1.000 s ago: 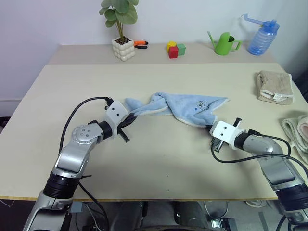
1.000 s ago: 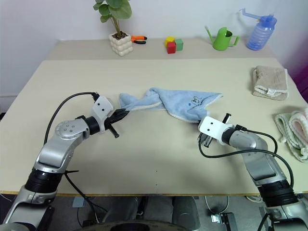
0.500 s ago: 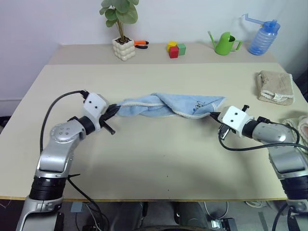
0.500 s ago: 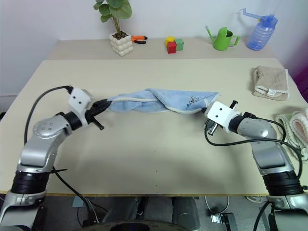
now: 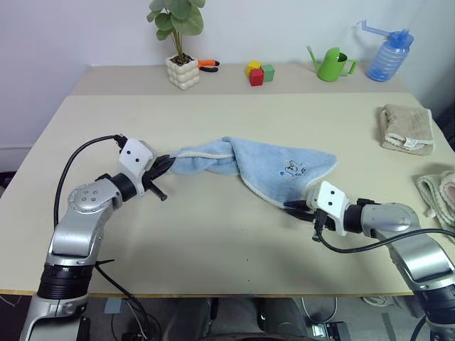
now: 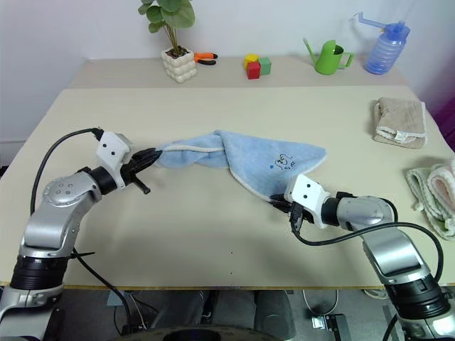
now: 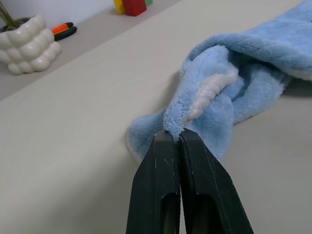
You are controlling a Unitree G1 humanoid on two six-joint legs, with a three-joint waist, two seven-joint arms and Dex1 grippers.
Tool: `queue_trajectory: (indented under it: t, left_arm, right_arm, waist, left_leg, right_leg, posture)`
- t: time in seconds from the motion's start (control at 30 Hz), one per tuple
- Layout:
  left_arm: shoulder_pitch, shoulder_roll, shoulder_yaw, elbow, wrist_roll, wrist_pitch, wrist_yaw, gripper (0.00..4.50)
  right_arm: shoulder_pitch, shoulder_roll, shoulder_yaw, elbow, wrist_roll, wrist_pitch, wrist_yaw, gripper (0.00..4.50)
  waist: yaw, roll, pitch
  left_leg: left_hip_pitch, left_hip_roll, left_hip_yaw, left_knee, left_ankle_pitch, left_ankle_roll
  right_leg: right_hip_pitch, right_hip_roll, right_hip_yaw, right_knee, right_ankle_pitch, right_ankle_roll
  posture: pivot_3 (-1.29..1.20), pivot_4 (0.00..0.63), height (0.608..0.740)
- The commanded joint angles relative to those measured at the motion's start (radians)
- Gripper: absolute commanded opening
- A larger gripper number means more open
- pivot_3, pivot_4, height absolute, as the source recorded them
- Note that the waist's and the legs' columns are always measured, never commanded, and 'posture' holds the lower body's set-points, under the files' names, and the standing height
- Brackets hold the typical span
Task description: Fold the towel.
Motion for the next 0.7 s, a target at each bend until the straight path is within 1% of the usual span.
queue_trajectory:
  t: [0.03,0.2,0.27,0.37,0.53,0.63,0.7]
  left_arm:
    - [0.003,0.0,-0.005,-0.032,-0.002,-0.021,-0.004,0.0]
    - [0.002,-0.004,-0.024,-0.031,0.001,-0.024,-0.001,0.0]
    - [0.0,-0.007,-0.031,-0.032,0.002,-0.024,0.001,0.0]
    - [0.0,-0.01,-0.034,-0.034,0.002,-0.023,0.0,0.0]
    - [0.0,-0.009,-0.037,-0.035,0.002,-0.021,-0.001,0.0]
    - [0.003,-0.008,-0.04,-0.036,0.001,-0.021,-0.003,0.0]
    - [0.004,-0.007,-0.042,-0.037,0.001,-0.02,-0.004,0.0]
  right_arm:
    - [0.008,-0.013,-0.013,-0.031,-0.03,-0.032,-0.02,2.66]
    - [0.008,0.002,0.006,-0.035,-0.064,-0.047,-0.042,2.66]
    - [0.0,0.011,0.028,-0.014,-0.111,-0.073,-0.07,2.66]
    - [-0.016,0.031,0.046,0.013,-0.137,-0.071,-0.1,2.66]
    - [-0.036,0.081,0.044,0.057,-0.129,-0.032,-0.132,2.66]
    - [-0.051,0.102,0.039,0.072,-0.105,0.013,-0.127,2.66]
    - [-0.054,0.096,0.05,0.076,-0.086,0.058,-0.101,2.66]
  waist:
    - [0.0,0.0,0.0]
    - [-0.001,0.0,0.0]
    - [0.0,0.0,0.0]
    - [-0.001,0.0,0.0]
    - [-0.001,0.0,0.0]
    - [-0.002,0.0,0.0]
    - [-0.002,0.0,0.0]
  left_leg:
    - [0.0,0.0,0.0,0.0,0.0,0.0]
    - [0.0,0.0,0.0,0.0,0.0,0.0]
    - [0.0,0.0,0.0,0.0,0.0,0.0]
    - [0.0,0.0,0.0,0.0,0.0,0.0]
    - [0.0,0.0,0.0,0.0,0.0,0.0]
    - [0.0,0.0,0.0,0.0,0.0,0.0]
    - [0.001,0.0,0.0,0.0,0.0,0.0]
  right_leg:
    - [0.0,0.0,0.0,0.0,0.0,0.0]
    - [0.0,0.0,0.0,0.0,0.0,0.0]
    - [0.0,0.0,0.0,0.0,0.0,0.0]
    - [0.0,0.0,0.0,0.0,0.0,0.0]
    - [0.0,0.0,0.0,0.0,0.0,0.0]
    - [0.0,0.0,0.0,0.0,0.0,0.0]
    - [0.0,0.0,0.0,0.0,0.0,0.0]
  posture:
    - [0.0,0.15,0.732]
    - [0.0,0.15,0.732]
    - [0.0,0.15,0.732]
    - [0.0,0.15,0.732]
    - [0.0,0.15,0.732]
    - [0.0,0.15,0.732]
    - [0.0,0.15,0.732]
